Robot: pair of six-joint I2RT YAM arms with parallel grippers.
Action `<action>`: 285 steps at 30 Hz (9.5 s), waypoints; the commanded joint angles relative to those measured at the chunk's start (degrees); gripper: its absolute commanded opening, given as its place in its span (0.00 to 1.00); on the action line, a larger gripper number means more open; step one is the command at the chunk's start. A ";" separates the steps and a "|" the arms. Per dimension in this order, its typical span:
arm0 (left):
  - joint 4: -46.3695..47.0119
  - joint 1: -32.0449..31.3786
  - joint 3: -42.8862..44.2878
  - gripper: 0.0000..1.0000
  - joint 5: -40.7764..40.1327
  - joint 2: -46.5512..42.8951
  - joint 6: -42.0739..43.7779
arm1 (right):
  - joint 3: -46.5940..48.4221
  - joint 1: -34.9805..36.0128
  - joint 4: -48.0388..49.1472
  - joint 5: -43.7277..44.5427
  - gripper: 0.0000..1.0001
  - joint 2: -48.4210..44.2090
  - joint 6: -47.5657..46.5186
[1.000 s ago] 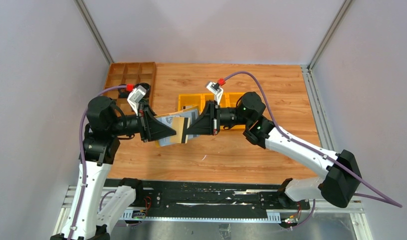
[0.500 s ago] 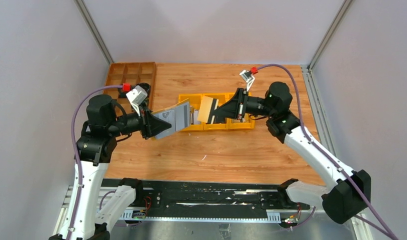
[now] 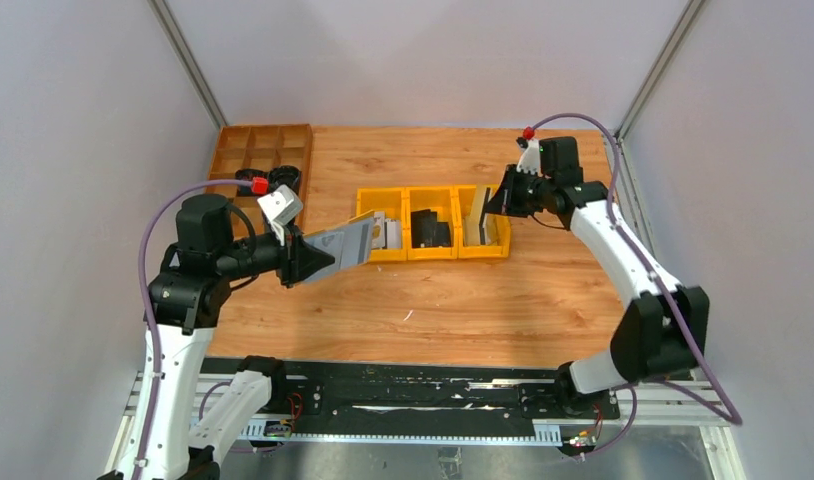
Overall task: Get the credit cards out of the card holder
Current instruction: Place the credit card in the storage box, then remove the credit card from the card holder.
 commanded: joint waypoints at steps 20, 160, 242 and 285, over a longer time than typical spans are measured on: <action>-2.87 0.03 2.86 0.00 13.36 -3.22 5.25 | 10.29 1.60 -4.36 10.76 0.31 22.61 -2.64; -18.11 0.02 6.27 0.01 1.13 -2.34 19.89 | 22.01 46.50 3.28 5.12 0.81 7.31 -22.76; -2.70 0.54 5.22 0.00 11.84 2.11 -9.50 | -5.49 42.29 51.58 -12.79 0.35 -4.20 21.87; -0.14 0.54 5.34 0.09 26.26 1.98 -12.93 | -4.38 42.75 63.36 -16.01 0.11 3.33 31.48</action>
